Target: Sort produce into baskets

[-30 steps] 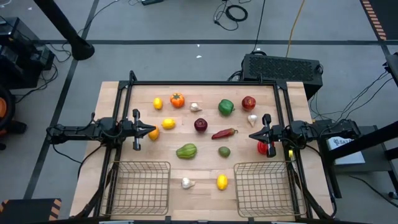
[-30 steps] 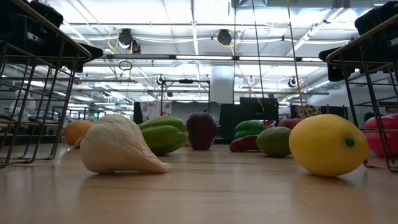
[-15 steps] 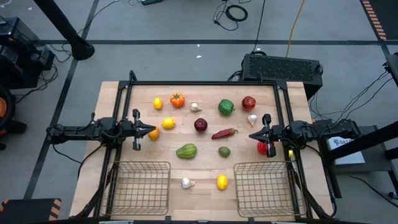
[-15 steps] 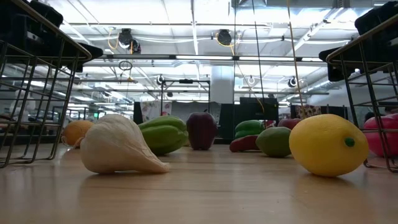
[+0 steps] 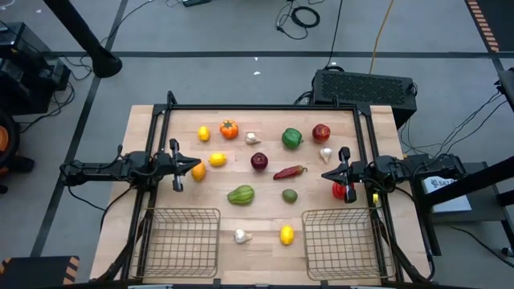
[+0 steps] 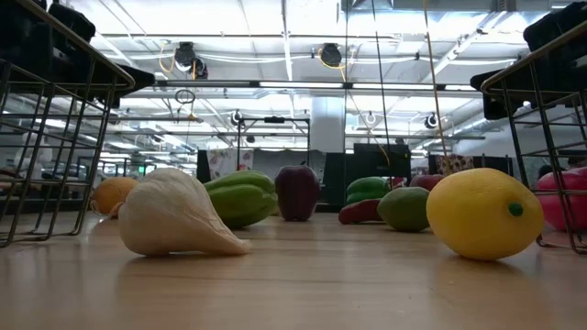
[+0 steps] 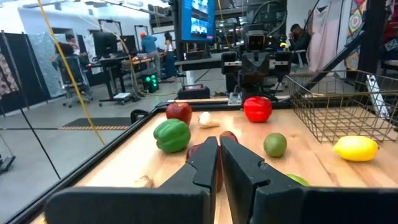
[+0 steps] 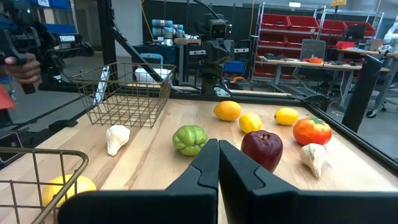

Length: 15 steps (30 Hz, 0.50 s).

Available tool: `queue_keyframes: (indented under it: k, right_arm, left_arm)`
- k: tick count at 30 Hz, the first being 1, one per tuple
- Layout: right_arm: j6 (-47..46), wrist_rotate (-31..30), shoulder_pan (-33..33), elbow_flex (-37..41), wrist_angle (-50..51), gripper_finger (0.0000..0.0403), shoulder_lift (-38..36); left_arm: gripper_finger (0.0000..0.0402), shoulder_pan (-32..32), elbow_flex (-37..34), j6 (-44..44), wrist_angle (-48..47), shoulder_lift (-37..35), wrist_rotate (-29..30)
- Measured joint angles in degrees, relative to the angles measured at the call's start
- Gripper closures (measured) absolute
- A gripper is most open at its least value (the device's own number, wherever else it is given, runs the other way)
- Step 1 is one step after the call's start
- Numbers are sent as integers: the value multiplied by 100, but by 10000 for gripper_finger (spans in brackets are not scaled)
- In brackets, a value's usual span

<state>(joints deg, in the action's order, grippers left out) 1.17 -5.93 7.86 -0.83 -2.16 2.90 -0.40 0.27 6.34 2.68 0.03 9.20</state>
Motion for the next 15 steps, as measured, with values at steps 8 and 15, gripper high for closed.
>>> queue_keyframes:
  k: [8,15]
  right_arm:
    - [-119,-366,-9,-575,-764,403,242]
    - [149,-1314,-13,-3038,125,403,1704]
  left_arm:
    - [372,0,0,5,-7,0,3]
    - [372,0,0,46,-9,0,4]
